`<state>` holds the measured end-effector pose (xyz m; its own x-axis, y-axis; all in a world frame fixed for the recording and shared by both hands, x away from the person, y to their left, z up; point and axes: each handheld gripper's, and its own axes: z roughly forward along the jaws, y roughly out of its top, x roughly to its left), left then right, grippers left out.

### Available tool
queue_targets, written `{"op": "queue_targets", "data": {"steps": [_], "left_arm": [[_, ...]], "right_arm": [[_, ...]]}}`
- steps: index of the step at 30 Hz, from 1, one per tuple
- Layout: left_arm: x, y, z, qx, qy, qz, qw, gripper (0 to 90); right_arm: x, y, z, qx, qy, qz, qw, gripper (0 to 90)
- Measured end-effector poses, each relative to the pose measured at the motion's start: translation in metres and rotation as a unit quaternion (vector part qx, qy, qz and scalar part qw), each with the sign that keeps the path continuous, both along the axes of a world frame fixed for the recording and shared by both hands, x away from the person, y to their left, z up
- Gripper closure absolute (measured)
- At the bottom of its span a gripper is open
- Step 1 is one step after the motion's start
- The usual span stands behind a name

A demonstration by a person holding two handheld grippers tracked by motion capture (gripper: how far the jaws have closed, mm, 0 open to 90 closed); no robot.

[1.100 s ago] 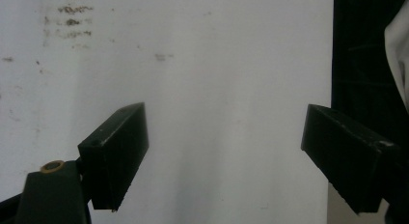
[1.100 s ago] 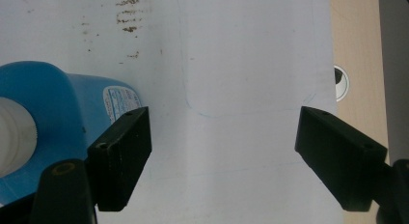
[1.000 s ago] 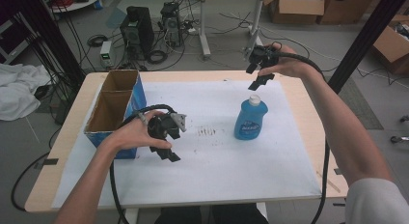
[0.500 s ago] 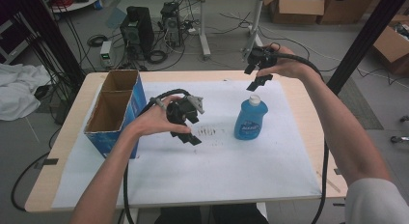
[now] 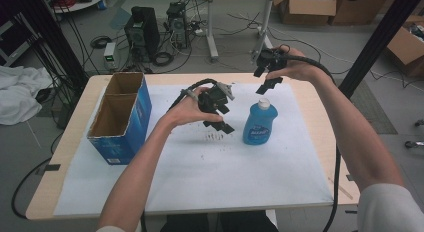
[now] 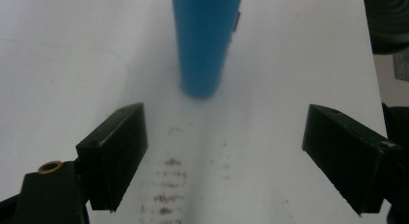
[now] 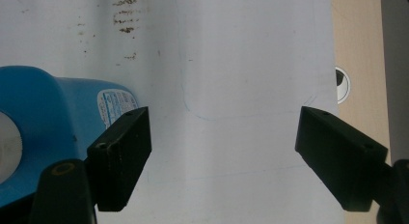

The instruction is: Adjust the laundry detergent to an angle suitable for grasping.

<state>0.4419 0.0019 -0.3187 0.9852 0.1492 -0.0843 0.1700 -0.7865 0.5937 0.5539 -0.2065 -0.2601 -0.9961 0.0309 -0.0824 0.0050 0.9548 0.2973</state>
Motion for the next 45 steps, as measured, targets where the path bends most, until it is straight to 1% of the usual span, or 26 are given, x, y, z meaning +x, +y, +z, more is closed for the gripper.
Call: {"op": "queue_targets", "data": {"steps": [4,6,7,9,10,11,14,16,19,22,24,26,28,30,32,34,37,39,43,45], "left_arm": [[0.006,-0.015,-0.006,-0.019,-0.001,0.002,0.9998,16.7],[0.010,-0.025,-0.010,-0.025,-0.007,0.003,0.9997,16.7],[0.010,-0.025,-0.010,-0.025,-0.007,0.003,0.9997,16.7],[0.012,-0.031,-0.012,-0.030,-0.006,0.001,0.9995,16.7],[0.013,-0.037,-0.013,-0.037,-0.007,0.000,0.9993,16.7],[0.013,-0.037,-0.013,-0.037,-0.007,0.000,0.9993,16.6],[0.016,-0.047,-0.016,-0.049,-0.001,-0.001,0.9988,16.6],[0.017,-0.049,-0.017,-0.049,-0.002,-0.002,0.9988,16.6],[0.018,-0.055,-0.019,-0.058,0.000,0.001,0.9983,16.6],[0.018,-0.062,-0.021,-0.063,-0.003,0.005,0.9980,16.5],[0.018,-0.067,-0.024,-0.069,0.002,0.007,0.9976,16.5],[0.018,-0.071,-0.026,-0.069,0.001,0.008,0.9976,16.5],[0.017,-0.075,-0.029,-0.073,0.005,0.007,0.9973,16.5],[0.017,-0.076,-0.030,-0.072,0.003,0.007,0.9973,16.5],[0.017,-0.077,-0.030,-0.077,0.006,0.007,0.9970,16.6],[0.017,-0.078,-0.031,-0.072,0.002,0.004,0.9974,17.2],[0.016,-0.079,-0.032,-0.073,0.006,0.005,0.9973,17.8],[0.017,-0.080,-0.033,-0.071,0.003,0.003,0.9975,18.4],[0.017,-0.081,-0.034,-0.075,0.003,0.006,0.9971,23.2],[0.017,-0.081,-0.035,-0.077,0.002,0.010,0.9970,23.9]], "right_arm": [[0.001,0.000,0.000,0.001,-0.001,-0.001,1.0000,20.3],[0.001,-0.001,0.000,0.001,-0.002,-0.001,1.0000,20.3],[0.001,-0.001,0.000,0.001,-0.002,-0.001,1.0000,20.3],[0.002,-0.001,0.000,0.001,-0.001,-0.002,1.0000,20.3],[0.002,-0.001,0.000,0.001,-0.001,-0.003,1.0000,20.3],[0.002,-0.001,0.000,0.001,-0.001,-0.003,1.0000,20.3],[0.001,-0.002,0.000,0.000,-0.002,-0.004,1.0000,20.3],[0.001,-0.003,0.000,0.000,-0.002,-0.004,1.0000,20.3],[0.001,-0.003,0.001,0.002,-0.004,-0.005,1.0000,20.3],[0.000,-0.004,0.002,0.002,-0.005,-0.007,1.0000,20.4],[0.000,-0.004,0.002,0.000,-0.005,-0.007,1.0000,20.4],[0.000,-0.005,0.002,-0.001,-0.005,-0.007,1.0000,20.4],[0.000,-0.005,0.002,-0.003,-0.005,-0.008,1.0000,20.4],[0.000,-0.005,0.002,-0.003,-0.005,-0.008,1.0000,20.4],[0.000,-0.005,0.002,-0.002,-0.005,-0.008,1.0000,20.4],[0.000,-0.005,0.002,-0.002,-0.005,-0.008,1.0000,20.4],[0.000,-0.005,0.002,-0.004,-0.005,-0.009,0.9999,20.4],[0.000,-0.005,0.002,-0.004,-0.005,-0.009,0.9999,20.4],[-0.001,-0.006,0.001,-0.005,-0.006,-0.009,0.9999,20.4],[-0.001,-0.006,0.001,-0.007,-0.006,-0.009,0.9999,20.4]]}}
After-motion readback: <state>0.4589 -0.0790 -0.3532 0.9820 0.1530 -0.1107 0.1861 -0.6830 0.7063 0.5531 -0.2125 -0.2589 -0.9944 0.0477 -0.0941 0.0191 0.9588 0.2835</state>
